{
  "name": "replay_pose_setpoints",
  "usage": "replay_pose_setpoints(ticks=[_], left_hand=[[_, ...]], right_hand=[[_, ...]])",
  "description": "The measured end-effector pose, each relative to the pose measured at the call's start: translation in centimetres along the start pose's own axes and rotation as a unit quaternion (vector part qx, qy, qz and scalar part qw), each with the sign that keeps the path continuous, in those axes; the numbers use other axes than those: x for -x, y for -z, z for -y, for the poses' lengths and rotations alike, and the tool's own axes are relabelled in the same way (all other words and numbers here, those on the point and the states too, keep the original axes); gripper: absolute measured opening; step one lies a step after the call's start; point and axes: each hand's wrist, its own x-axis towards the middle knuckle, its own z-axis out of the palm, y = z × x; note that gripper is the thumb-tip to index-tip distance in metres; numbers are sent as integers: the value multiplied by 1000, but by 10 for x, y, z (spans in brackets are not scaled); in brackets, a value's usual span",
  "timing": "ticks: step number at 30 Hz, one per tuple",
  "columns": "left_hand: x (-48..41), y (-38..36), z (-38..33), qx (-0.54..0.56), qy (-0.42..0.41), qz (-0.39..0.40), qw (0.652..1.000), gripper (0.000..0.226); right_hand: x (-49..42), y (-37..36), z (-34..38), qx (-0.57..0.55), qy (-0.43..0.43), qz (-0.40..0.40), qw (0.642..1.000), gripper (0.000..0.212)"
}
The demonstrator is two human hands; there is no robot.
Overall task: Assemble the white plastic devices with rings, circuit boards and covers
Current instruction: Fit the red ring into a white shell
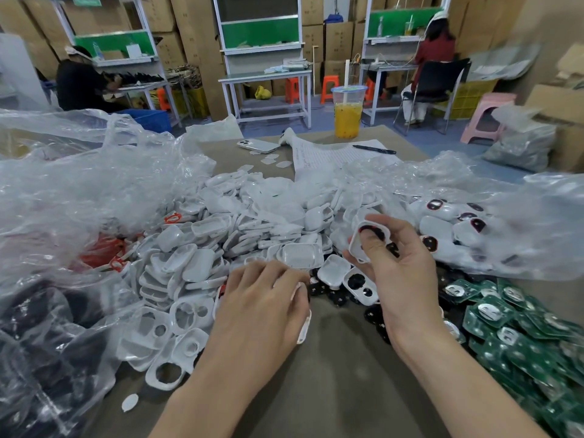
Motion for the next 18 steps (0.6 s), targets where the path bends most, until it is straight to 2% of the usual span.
replay_pose_setpoints(ticks=[3, 7, 12, 14, 18], left_hand=[[0, 0, -1, -17, 5, 29, 999, 31], [-7, -4, -9, -28, 1, 76, 997, 38], [-21, -7, -14, -53, 48, 177, 982, 61], [-27, -6, -15, -69, 56, 203, 975, 55], [-47, 1, -23, -145, 51, 234, 960, 27]], right_hand=[[6, -4, 0, 23, 16, 25, 999, 19], [8, -5, -2, 49, 18, 26, 998, 21], [7, -4, -3, 57, 16, 26, 998, 23], [8, -4, -3, 61, 14, 26, 998, 23], [8, -4, -3, 79, 13, 20, 997, 23]])
